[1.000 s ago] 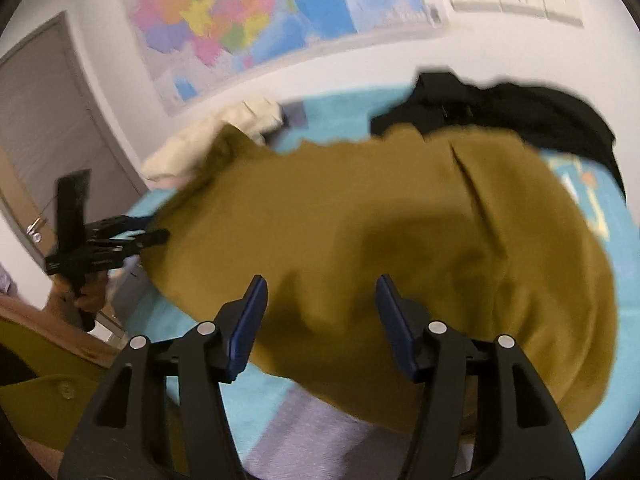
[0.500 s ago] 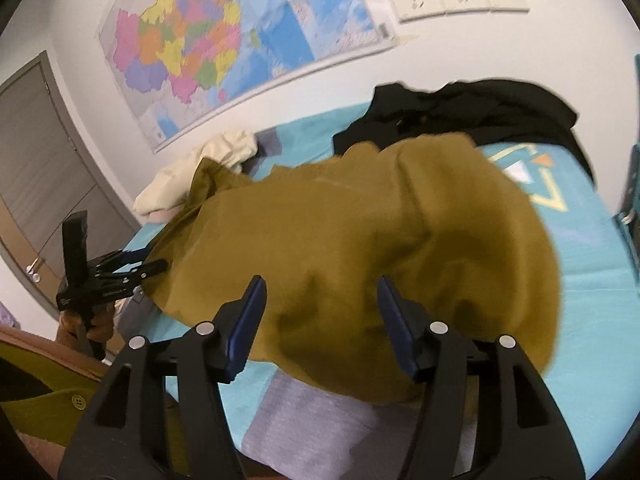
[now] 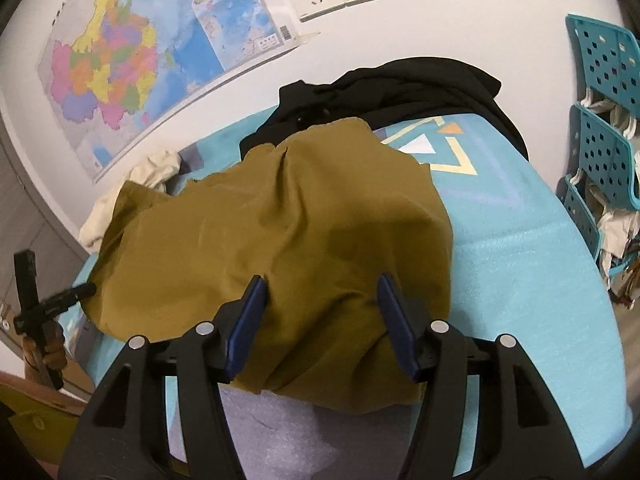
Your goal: Fold large clothes
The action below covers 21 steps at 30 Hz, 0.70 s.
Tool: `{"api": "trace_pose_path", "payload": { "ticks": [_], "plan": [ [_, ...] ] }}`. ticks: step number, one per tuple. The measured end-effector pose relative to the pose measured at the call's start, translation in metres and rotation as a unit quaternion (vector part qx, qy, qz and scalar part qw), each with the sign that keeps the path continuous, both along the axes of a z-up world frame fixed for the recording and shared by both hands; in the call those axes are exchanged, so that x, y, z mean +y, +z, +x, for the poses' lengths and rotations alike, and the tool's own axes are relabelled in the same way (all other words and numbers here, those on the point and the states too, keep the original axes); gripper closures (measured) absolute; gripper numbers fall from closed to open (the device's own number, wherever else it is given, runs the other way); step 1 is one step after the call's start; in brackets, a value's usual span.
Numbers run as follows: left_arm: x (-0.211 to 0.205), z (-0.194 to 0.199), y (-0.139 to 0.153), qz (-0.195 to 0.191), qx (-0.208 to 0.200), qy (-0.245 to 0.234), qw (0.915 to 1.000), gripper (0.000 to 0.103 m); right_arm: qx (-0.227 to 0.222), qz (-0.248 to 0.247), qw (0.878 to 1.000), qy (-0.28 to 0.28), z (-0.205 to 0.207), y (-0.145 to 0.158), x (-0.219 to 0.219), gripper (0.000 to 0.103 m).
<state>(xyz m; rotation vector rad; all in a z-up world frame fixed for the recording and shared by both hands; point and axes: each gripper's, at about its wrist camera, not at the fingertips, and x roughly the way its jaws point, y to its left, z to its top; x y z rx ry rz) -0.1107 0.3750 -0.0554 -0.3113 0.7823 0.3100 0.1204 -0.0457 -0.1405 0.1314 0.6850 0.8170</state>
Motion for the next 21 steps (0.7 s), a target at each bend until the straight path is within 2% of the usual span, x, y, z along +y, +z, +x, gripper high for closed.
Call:
{"api": "trace_pose_path", "payload": {
  "ticks": [3, 8, 11, 16, 19, 21],
  "plan": [
    [0.003, -0.010, 0.004, -0.006, -0.003, 0.012, 0.9999, 0.029, -0.001, 0.003, 1.000, 0.001, -0.003, 0.002, -0.003, 0.046],
    [0.009, -0.033, 0.003, -0.068, -0.010, 0.002, 0.9976, 0.029, 0.004, 0.030, 1.000, 0.006, -0.012, 0.008, -0.016, 0.036],
    [0.002, -0.036, -0.005, -0.123, -0.007, -0.029, 0.9919, 0.029, 0.008, 0.048, 0.999, 0.015, -0.017, 0.012, -0.021, 0.033],
    [-0.017, -0.020, -0.021, -0.171, 0.006, -0.073, 0.9826, 0.030, 0.015, 0.069, 0.997, 0.026, -0.028, 0.015, -0.026, 0.032],
    [-0.025, -0.013, -0.023, -0.162, 0.012, -0.078, 0.9836, 0.027, 0.021, 0.078, 0.996, 0.029, -0.033, 0.014, -0.030, 0.032],
    [-0.023, -0.011, -0.024, -0.181, 0.009, -0.076, 0.9805, 0.026, 0.024, 0.084, 0.996, 0.030, -0.037, 0.014, -0.034, 0.031]
  ]
}}
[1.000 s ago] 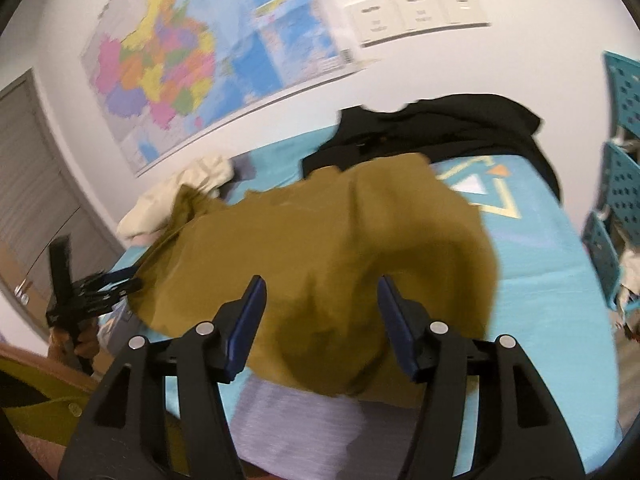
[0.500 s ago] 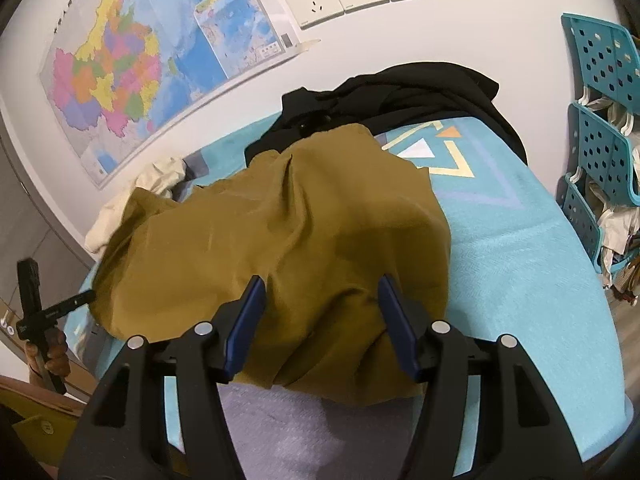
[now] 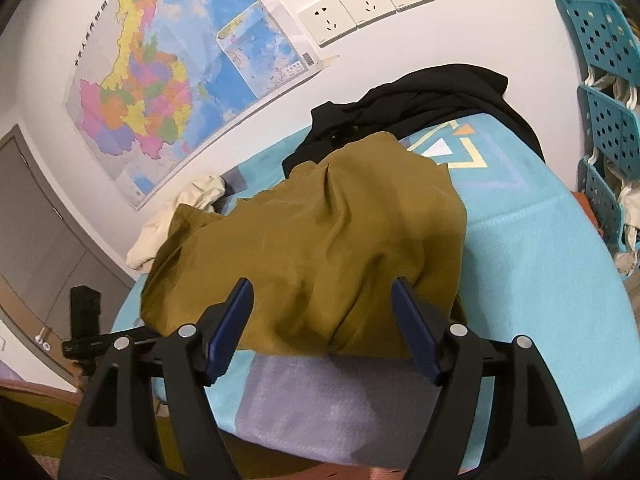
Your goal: Fold large clothes
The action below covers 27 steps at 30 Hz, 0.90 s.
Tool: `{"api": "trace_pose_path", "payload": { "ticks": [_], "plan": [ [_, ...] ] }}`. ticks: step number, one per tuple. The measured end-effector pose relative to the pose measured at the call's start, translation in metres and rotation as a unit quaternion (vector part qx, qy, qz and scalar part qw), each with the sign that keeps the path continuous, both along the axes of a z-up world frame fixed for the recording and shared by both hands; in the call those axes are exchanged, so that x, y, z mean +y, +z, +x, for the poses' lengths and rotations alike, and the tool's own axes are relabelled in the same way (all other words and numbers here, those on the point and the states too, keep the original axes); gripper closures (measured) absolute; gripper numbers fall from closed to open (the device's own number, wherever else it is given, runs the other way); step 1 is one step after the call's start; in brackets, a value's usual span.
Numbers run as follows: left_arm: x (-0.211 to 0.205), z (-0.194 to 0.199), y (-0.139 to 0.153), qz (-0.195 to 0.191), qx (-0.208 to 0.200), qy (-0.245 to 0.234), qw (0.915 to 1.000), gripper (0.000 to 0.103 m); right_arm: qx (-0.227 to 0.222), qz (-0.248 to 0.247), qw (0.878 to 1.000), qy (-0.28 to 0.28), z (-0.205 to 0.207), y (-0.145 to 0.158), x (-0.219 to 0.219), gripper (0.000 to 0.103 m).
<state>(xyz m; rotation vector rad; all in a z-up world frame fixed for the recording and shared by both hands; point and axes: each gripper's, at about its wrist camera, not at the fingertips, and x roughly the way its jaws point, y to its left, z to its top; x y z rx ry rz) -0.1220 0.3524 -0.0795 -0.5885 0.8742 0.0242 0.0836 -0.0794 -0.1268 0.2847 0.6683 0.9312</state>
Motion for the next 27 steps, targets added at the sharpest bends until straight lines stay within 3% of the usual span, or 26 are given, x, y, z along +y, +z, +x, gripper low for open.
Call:
{"api": "trace_pose_path", "payload": {
  "ticks": [5, 11, 13, 19, 21, 27],
  "plan": [
    [0.003, 0.000, -0.002, -0.030, 0.004, 0.001, 0.9995, 0.026, 0.014, 0.009, 1.000, 0.003, -0.007, -0.004, -0.009, 0.031],
    [-0.008, -0.003, -0.004, -0.063, 0.004, -0.041, 0.9971, 0.026, 0.072, 0.022, 0.997, 0.011, -0.014, -0.023, -0.022, 0.028],
    [-0.010, 0.001, -0.005, -0.059, 0.003, -0.041, 0.9974, 0.026, 0.088, 0.022, 0.996, 0.015, -0.014, -0.030, -0.024, 0.027],
    [0.004, 0.018, -0.009, -0.102, -0.022, 0.000, 0.9945, 0.021, 0.110, 0.030, 0.993, 0.033, -0.009, -0.043, -0.006, 0.027],
    [0.008, 0.024, -0.011, -0.112, -0.057, 0.016, 0.9919, 0.015, 0.106, 0.020, 0.994, 0.033, -0.007, -0.044, 0.002, 0.027],
    [0.006, 0.037, -0.004, -0.091, -0.060, 0.074, 0.9912, 0.017, 0.099, 0.001, 0.995, 0.019, -0.001, -0.043, 0.018, 0.028]
  ]
}}
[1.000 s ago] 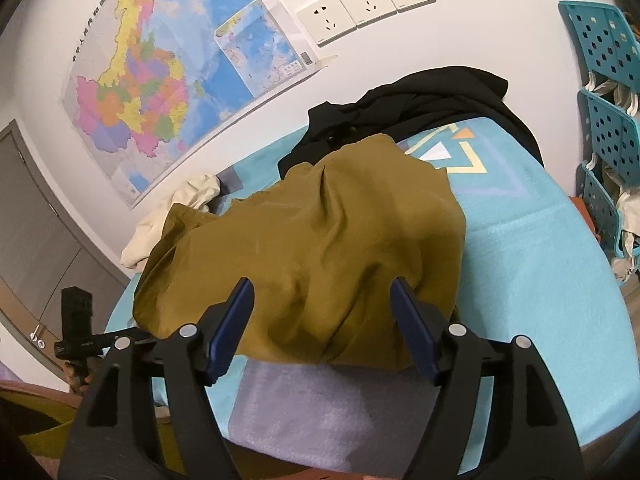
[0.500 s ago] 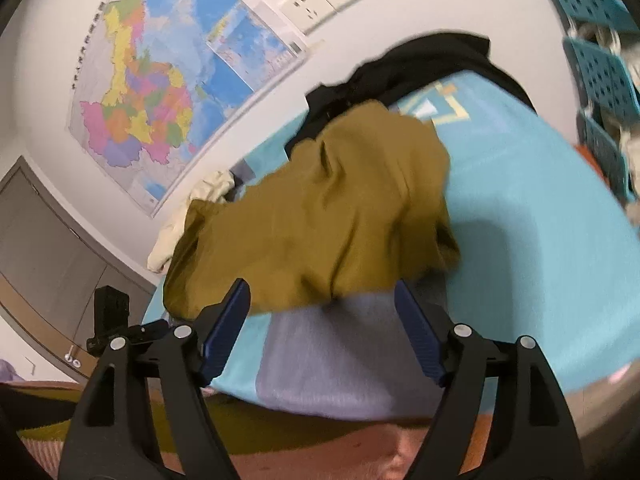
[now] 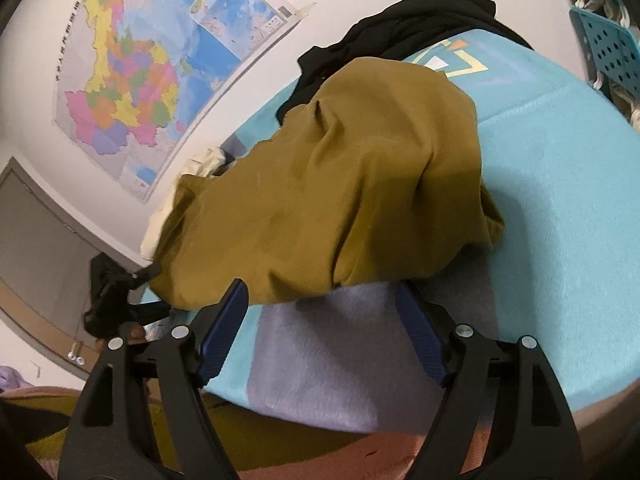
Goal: Fold large clothes
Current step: 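Grasp the edge of the olive jacket bundle with both grippers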
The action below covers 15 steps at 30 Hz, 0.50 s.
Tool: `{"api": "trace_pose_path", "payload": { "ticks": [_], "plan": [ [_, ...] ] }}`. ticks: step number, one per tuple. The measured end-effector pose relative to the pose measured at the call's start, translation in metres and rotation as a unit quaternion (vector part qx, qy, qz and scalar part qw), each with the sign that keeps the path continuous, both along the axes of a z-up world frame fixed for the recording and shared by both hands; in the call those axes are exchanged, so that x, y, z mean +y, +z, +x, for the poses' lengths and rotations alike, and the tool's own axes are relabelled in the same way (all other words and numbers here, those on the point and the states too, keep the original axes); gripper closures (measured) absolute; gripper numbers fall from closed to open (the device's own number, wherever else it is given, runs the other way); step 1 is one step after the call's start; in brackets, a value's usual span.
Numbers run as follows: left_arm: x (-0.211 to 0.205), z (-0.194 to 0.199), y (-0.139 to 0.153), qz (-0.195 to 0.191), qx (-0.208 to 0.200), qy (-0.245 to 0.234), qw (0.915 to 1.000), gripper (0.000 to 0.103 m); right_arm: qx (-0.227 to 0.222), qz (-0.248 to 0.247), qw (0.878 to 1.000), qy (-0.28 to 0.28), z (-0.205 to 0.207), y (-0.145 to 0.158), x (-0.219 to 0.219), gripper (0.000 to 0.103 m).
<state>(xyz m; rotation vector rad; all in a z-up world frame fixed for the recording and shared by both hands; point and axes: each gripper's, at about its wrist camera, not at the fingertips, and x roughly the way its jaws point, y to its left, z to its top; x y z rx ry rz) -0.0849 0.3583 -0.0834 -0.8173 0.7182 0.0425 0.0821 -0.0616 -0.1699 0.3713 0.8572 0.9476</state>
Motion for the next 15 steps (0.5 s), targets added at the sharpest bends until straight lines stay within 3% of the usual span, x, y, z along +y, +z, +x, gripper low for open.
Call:
{"api": "trace_pose_path", "payload": {
  "ticks": [2, 3, 6, 9, 11, 15],
  "plan": [
    [-0.005, -0.002, 0.008, 0.034, -0.006, 0.009, 0.9994, 0.025, -0.001, -0.003, 1.000, -0.006, -0.001, 0.000, 0.002, 0.026],
    [-0.009, -0.004, 0.013, 0.059, -0.016, 0.013, 0.9980, 0.034, -0.003, -0.004, 1.000, -0.009, -0.002, 0.000, 0.003, 0.025],
    [-0.014, -0.008, 0.021, 0.105, -0.045, 0.010, 0.9934, 0.036, -0.008, -0.007, 1.000, -0.014, -0.004, 0.001, 0.008, 0.019],
    [0.001, 0.005, 0.001, 0.049, -0.005, -0.018, 0.9986, 0.027, -0.012, -0.015, 1.000, -0.022, -0.004, 0.002, 0.015, 0.015],
    [0.009, 0.004, -0.002, 0.018, -0.014, -0.013, 0.9997, 0.025, -0.012, -0.017, 0.999, -0.031, -0.003, 0.003, 0.020, 0.015],
    [0.004, 0.005, 0.003, 0.039, -0.010, -0.012, 0.9991, 0.025, 0.009, 0.008, 0.999, -0.045, 0.006, 0.003, 0.026, 0.014]
  ]
}}
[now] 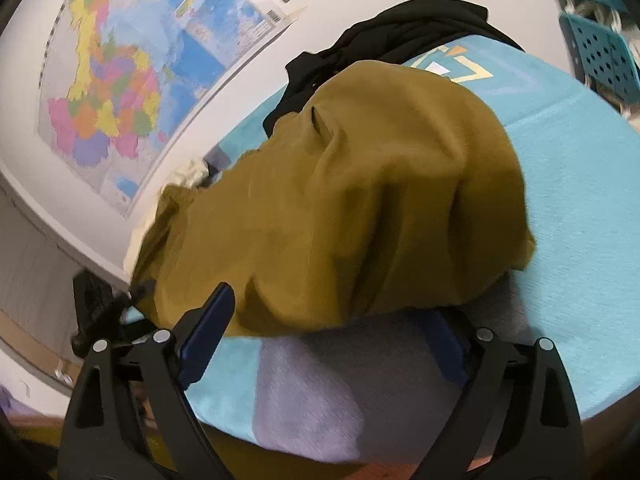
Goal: Fold large clothes
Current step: 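Grasp the edge of the olive jacket bundle with both grippers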
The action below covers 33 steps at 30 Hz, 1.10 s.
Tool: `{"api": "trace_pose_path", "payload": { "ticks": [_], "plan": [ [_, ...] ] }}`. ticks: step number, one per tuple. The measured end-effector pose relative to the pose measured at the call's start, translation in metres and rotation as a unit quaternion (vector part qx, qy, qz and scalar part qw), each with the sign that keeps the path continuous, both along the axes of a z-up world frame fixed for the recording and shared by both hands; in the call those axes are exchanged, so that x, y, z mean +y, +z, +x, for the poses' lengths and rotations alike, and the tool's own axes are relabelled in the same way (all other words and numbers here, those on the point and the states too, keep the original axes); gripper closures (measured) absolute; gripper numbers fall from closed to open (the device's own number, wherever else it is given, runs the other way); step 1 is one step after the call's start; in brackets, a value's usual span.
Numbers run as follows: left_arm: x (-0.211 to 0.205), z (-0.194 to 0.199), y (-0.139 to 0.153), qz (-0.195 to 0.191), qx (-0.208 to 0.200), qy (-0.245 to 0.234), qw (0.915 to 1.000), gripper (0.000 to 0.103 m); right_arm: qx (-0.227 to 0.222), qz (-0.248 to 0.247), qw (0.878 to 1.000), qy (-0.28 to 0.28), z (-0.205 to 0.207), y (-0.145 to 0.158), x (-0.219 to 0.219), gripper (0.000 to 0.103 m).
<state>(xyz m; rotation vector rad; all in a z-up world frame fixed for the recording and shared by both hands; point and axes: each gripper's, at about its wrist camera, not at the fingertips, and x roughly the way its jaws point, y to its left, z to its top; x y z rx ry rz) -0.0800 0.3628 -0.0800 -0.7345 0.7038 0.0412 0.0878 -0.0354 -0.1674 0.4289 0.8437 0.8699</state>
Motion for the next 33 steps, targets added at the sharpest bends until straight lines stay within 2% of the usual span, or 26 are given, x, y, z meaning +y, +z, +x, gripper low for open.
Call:
{"api": "trace_pose_path", "payload": {
  "ticks": [2, 3, 5, 6, 7, 10, 11, 13, 14, 16, 19, 20, 22, 23, 25, 30, 31, 33],
  "plan": [
    [-0.006, -0.003, 0.005, 0.021, -0.023, 0.007, 0.9995, 0.028, 0.007, 0.014, 1.000, -0.002, 0.007, 0.001, 0.007, 0.014],
    [-0.010, -0.005, 0.009, 0.036, -0.031, 0.003, 0.9989, 0.028, 0.006, 0.023, 1.000, -0.002, 0.009, 0.003, 0.009, 0.018],
    [-0.016, -0.006, 0.015, 0.066, -0.043, -0.011, 0.9968, 0.028, 0.000, 0.045, 0.999, 0.010, 0.013, 0.006, 0.013, 0.019],
    [-0.015, -0.005, 0.013, 0.068, -0.044, -0.015, 0.9966, 0.028, 0.007, 0.050, 0.999, 0.007, 0.018, 0.005, 0.014, 0.019],
    [-0.013, -0.003, 0.010, 0.063, -0.039, -0.018, 0.9971, 0.028, 0.023, 0.051, 0.998, 0.005, 0.022, 0.002, 0.017, 0.019],
    [0.001, 0.002, -0.008, -0.002, -0.013, -0.018, 0.9997, 0.024, 0.017, 0.017, 1.000, 0.005, 0.023, 0.004, 0.030, 0.017],
    [0.003, 0.002, -0.007, -0.007, -0.017, -0.024, 0.9996, 0.022, 0.018, 0.017, 1.000, 0.004, 0.024, 0.005, 0.034, 0.016],
    [-0.002, 0.006, -0.006, 0.006, -0.003, -0.032, 0.9995, 0.019, 0.017, 0.023, 1.000, 0.006, 0.027, 0.008, 0.040, 0.018],
    [-0.004, 0.008, -0.005, 0.010, 0.002, -0.032, 0.9994, 0.019, 0.013, 0.021, 1.000, 0.005, 0.028, 0.009, 0.042, 0.023],
    [-0.008, 0.013, -0.003, 0.021, 0.014, -0.026, 0.9993, 0.019, -0.014, 0.003, 1.000, -0.002, 0.029, 0.012, 0.045, 0.055],
    [-0.011, 0.010, 0.005, 0.039, 0.012, -0.015, 0.9991, 0.026, -0.022, 0.010, 1.000, 0.004, 0.032, 0.015, 0.039, 0.071],
    [-0.011, 0.010, 0.007, 0.046, 0.019, -0.015, 0.9986, 0.027, -0.030, 0.018, 0.999, 0.008, 0.031, 0.018, 0.036, 0.073],
    [-0.005, 0.012, 0.002, 0.030, 0.031, -0.007, 0.9990, 0.028, -0.043, 0.023, 0.999, 0.014, 0.029, 0.023, 0.033, 0.078],
    [0.002, 0.010, -0.004, 0.005, 0.037, 0.000, 0.9993, 0.030, -0.045, 0.030, 0.998, 0.016, 0.029, 0.026, 0.031, 0.079],
    [0.011, 0.001, -0.010, -0.022, 0.024, 0.005, 0.9994, 0.033, -0.042, 0.042, 0.998, 0.016, 0.030, 0.028, 0.029, 0.080],
    [0.020, -0.016, -0.013, -0.045, 0.026, 0.002, 0.9986, 0.034, -0.030, 0.051, 0.998, 0.015, 0.032, 0.026, 0.027, 0.080],
    [0.022, -0.018, -0.013, -0.050, 0.026, 0.006, 0.9984, 0.033, -0.023, 0.053, 0.998, 0.015, 0.033, 0.022, 0.026, 0.080],
    [0.031, -0.020, -0.017, -0.085, 0.018, 0.005, 0.9962, 0.029, -0.014, 0.052, 0.998, 0.017, 0.034, 0.017, 0.025, 0.079]
  ]
}}
